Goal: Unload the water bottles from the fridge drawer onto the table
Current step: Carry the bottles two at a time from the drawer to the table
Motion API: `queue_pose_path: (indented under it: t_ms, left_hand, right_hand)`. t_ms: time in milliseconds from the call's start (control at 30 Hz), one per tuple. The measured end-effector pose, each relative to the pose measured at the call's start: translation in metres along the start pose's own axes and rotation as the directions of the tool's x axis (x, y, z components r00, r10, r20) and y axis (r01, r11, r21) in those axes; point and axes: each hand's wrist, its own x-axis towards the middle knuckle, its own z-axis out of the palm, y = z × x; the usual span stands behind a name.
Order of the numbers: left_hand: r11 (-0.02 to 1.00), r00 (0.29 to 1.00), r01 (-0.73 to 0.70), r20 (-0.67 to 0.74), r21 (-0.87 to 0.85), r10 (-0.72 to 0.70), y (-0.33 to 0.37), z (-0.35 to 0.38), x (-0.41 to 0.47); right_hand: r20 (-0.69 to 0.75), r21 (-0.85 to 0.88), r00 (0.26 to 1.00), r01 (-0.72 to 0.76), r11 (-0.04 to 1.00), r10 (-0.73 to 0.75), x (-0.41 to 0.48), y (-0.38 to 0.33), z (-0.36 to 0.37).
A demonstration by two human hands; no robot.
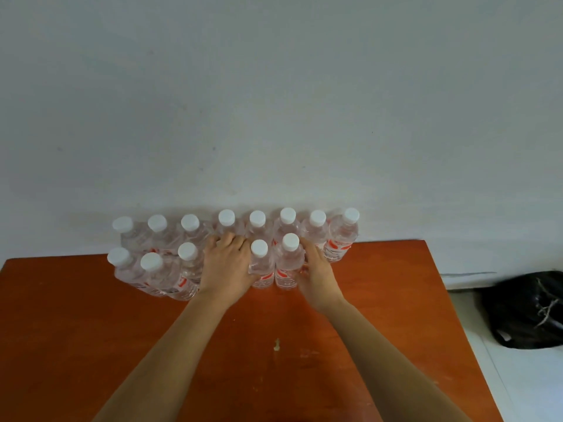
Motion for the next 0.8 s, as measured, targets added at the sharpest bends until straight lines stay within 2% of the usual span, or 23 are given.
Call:
queue_pose_path:
  t_ms: [133,267,333,433,533,600,667,800]
  left_hand:
    - [0.999,0.997,0.015,0.075,-0.048,-0.011,0.004,-0.010,-0.007]
    - [0.952,0.994,0.070,0.100,-0.299,-0.042,0.006,-0.037,-0.015]
    - [0.932,0.997,0.080,0.029,-0.354,-0.074,0.006,-0.061,-0.020]
    - [0.917,0.974,0.049,-0.185,-0.396,-0.132,0.007,-0.101,-0.022]
    - [0.899,0.909,-0.044,-0.390,-0.436,-0.145,0.022,-0.136,-0.016]
    - [0.880,0.872,-0.090,-0.464,-0.466,-0.156,0.042,-0.153,-0.008]
    - [0.882,0.845,-0.160,-0.523,-0.443,-0.109,0.074,-0.163,-0.001]
    - [0.829,0.862,-0.318,-0.504,-0.460,0.051,0.169,-0.167,-0.007]
  right_hand:
    - [0.047,-0.083,0.999,-0.019,0.996,0.023,-0.007,-0.016,-0.004]
    - [0.089,-0.185,0.996,0.035,0.982,-0.019,-0.014,-0.044,-0.027]
    - [0.057,-0.152,0.992,0.120,0.981,-0.113,-0.018,-0.063,-0.048]
    - [-0.118,-0.136,0.973,0.184,0.973,-0.200,-0.024,-0.093,-0.092]
    - [-0.369,-0.317,0.878,0.188,0.929,-0.304,-0.049,-0.117,-0.145]
    - [-0.503,-0.465,0.775,0.131,0.876,-0.383,-0.072,-0.117,-0.176]
    - [-0.591,-0.564,0.701,-0.005,0.826,-0.400,-0.102,-0.101,-0.201]
    - [-0.716,-0.588,0.652,-0.368,0.720,-0.251,-0.186,-0.053,-0.237]
